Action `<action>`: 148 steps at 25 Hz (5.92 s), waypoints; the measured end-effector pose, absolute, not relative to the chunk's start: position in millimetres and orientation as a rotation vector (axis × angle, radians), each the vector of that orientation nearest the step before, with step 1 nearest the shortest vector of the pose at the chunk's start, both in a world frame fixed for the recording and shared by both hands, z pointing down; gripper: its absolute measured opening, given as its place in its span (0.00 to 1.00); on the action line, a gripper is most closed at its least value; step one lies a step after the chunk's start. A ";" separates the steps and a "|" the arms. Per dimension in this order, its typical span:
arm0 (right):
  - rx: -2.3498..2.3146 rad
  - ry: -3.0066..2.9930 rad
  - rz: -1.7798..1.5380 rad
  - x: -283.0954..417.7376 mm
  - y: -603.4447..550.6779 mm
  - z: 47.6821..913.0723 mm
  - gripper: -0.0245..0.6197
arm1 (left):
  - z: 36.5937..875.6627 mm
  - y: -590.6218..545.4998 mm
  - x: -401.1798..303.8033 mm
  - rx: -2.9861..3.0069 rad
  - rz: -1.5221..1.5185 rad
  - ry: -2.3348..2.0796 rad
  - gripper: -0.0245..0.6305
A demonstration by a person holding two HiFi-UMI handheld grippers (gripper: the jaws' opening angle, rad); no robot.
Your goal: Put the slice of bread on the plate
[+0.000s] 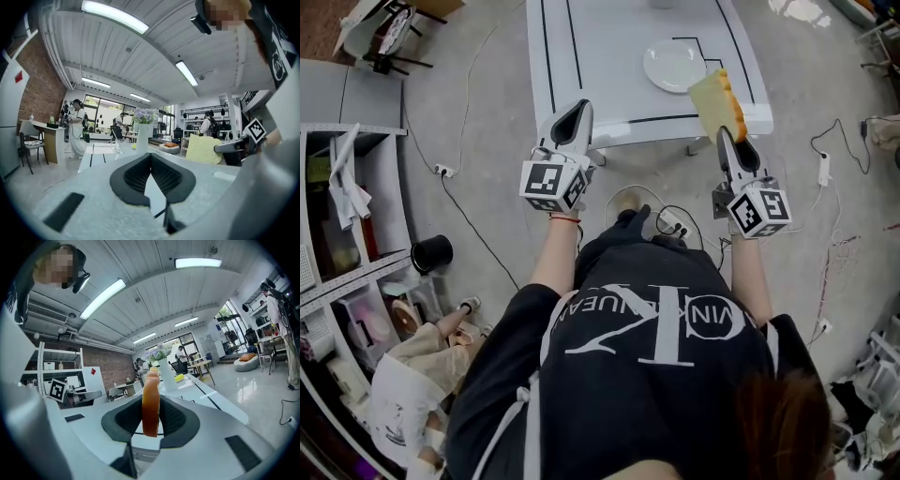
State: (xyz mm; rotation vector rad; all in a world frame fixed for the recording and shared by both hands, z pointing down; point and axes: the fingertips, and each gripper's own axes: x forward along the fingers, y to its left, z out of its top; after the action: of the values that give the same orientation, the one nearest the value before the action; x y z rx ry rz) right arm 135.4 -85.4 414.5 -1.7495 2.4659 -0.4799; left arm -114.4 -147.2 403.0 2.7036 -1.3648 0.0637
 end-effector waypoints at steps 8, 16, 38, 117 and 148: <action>-1.818 2.412 -0.465 111.7 -120.3 412.6 0.18 | 407.0 -194.2 -117.9 2.763 0.054 -1.217 0.05; -1.806 2.459 -0.455 105.4 -123.3 409.5 0.18 | 414.2 -202.5 -106.5 2.770 0.038 -1.139 0.05; -1.478 2.632 -0.856 115.0 -232.1 452.0 0.19 | 421.5 -264.6 -69.7 2.638 0.082 -1.336 0.05; -1.643 2.899 -0.619 143.2 -276.4 449.3 0.04 | 417.7 -302.2 -63.0 2.587 0.100 -1.408 0.05; -1.553 2.750 -0.152 151.9 -305.2 337.0 0.04 | 335.6 -312.2 -94.9 2.636 -0.117 -1.645 0.05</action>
State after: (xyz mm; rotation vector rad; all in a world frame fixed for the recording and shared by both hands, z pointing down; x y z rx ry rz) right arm 151.9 -305.2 337.0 -1.5529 2.7502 -0.1525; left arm -94.9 -312.2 335.6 2.6358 -1.6448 -0.1171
